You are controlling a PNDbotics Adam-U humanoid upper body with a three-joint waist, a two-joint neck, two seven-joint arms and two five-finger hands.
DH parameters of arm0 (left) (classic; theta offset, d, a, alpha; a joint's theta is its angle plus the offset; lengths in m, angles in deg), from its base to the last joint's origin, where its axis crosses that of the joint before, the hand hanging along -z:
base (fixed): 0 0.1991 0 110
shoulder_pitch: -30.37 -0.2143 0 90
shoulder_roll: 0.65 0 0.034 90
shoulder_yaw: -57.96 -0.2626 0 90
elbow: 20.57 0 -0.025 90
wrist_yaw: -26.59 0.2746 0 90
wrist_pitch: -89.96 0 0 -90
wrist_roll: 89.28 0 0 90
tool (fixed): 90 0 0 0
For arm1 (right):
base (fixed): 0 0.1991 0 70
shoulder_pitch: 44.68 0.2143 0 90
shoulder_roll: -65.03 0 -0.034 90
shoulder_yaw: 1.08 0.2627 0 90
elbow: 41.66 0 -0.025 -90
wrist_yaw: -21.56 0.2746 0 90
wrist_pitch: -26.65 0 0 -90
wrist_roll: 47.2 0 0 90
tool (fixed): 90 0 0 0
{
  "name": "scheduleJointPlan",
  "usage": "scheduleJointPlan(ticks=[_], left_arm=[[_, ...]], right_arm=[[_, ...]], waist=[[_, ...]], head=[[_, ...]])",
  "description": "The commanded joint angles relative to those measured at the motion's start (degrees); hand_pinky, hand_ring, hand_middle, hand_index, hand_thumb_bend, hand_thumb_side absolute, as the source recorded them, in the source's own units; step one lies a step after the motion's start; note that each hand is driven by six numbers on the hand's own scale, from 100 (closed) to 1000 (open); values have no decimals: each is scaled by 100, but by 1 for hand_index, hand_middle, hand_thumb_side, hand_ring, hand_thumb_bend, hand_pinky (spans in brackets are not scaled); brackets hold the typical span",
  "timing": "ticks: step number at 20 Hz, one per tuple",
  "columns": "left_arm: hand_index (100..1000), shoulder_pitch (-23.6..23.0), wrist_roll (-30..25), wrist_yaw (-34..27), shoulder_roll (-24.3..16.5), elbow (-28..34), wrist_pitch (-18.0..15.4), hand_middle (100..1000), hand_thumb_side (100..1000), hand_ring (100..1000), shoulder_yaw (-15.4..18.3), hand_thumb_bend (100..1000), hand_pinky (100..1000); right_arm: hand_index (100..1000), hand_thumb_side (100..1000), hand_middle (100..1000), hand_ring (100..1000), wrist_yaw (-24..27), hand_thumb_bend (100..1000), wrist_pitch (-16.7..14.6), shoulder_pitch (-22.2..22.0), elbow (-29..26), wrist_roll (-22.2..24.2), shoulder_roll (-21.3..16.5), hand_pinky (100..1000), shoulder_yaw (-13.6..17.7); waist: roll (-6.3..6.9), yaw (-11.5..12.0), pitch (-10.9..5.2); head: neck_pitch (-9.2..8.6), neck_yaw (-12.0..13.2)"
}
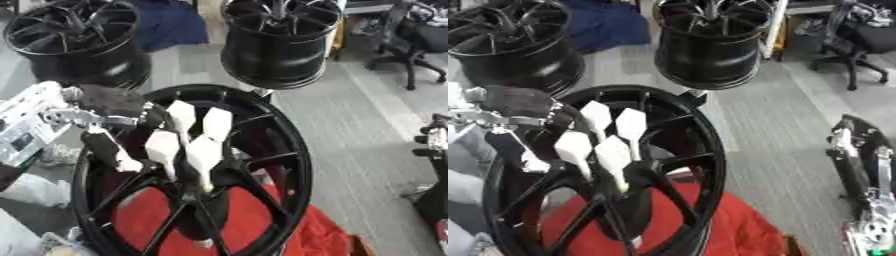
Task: Pull the pin out of the wheel hub.
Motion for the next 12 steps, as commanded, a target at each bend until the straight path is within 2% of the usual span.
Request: scheduleJointPlan(ticks=[1,5,8,9,12], left_arm=[[889,127,-1826,12,-25,-22,-1758,799,575,621,69,252,589],[844,120,-1826,-52,20,-96,-1694,698,496,580,82,168,552],[766,124,-1826,-208,33,-114,-1608,603,437,547,102,100,521],[724,127,-1826,-273,37,-114,-1570,559,383,523,107,100,497],[653,131,-1826,-515,57,-56,-1420,483,310,471,194,100,442]], right_arm=[[778,630,594,641,21,100,-15,28,-75,-10,-53,562,16],[778,632,594,641,22,100,-15,25,-72,-13,-49,562,20],[778,634,594,641,25,100,-11,23,-69,-20,-48,562,22],[778,634,593,641,26,100,-12,24,-69,-19,-48,562,20],[777,633,593,641,25,100,-13,23,-67,-18,-44,563,23]], waist=[[-4,-5,-47],[-2,-13,-43],[0,-10,-42],[0,-9,-42],[-6,-5,-42]], head=[[-14,-6],[-14,-11],[-14,-15],[-14,-15],[-14,-22]])
